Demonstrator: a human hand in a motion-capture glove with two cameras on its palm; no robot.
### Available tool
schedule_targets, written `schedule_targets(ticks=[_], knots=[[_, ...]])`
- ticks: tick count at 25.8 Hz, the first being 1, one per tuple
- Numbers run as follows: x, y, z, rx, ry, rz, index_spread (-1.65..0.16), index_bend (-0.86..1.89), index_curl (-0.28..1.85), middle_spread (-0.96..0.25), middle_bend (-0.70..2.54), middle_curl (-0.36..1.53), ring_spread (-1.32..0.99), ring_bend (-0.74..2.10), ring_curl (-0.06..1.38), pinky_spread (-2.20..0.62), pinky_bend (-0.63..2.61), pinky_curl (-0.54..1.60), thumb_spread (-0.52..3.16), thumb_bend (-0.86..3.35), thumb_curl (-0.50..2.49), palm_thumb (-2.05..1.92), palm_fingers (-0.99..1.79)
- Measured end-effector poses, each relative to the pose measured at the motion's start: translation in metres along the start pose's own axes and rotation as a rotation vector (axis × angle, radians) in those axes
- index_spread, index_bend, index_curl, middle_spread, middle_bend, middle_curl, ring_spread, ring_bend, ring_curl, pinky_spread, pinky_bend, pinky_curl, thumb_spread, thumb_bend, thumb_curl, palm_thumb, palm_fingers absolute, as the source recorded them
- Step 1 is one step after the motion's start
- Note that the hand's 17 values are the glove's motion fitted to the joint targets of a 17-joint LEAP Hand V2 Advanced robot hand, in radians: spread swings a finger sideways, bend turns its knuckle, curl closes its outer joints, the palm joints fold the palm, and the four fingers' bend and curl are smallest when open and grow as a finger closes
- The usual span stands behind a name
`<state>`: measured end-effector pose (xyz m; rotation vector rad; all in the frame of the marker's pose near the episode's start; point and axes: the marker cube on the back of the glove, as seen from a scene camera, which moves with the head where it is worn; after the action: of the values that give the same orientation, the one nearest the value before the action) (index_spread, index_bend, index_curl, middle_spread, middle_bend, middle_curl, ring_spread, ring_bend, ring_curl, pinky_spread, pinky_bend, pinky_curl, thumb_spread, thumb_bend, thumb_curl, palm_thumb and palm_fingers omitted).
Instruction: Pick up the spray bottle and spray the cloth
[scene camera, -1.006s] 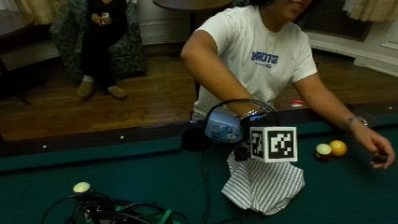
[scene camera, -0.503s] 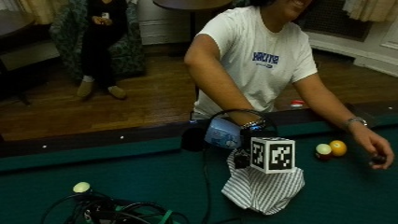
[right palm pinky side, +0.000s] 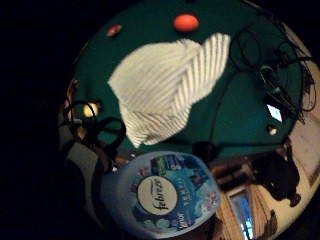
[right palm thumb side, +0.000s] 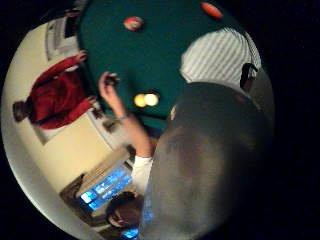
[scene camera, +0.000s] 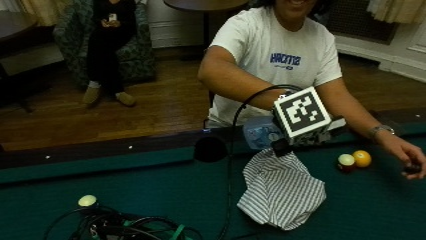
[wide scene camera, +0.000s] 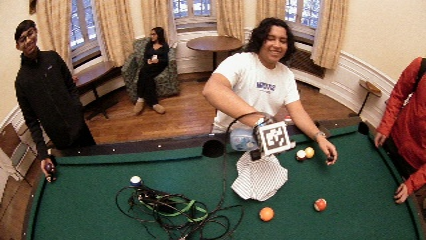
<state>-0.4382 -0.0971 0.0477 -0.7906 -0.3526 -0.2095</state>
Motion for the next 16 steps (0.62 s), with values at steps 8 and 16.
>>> schedule_targets(ticks=[8,16], knots=[[-0.037,0.017,-0.020,0.181,-0.354,-0.308,-0.26,0.39,0.63,-0.19,0.71,0.57,-0.20,0.80,0.50,-0.30,0.50,0.45,0.24,-0.03,0.81,0.94,1.38],[-0.067,0.003,0.010,0.364,-0.574,-0.519,-0.27,0.39,0.63,-0.20,0.71,0.57,-0.19,0.80,0.50,-0.30,0.50,0.45,0.24,-0.03,0.81,0.94,1.38]])
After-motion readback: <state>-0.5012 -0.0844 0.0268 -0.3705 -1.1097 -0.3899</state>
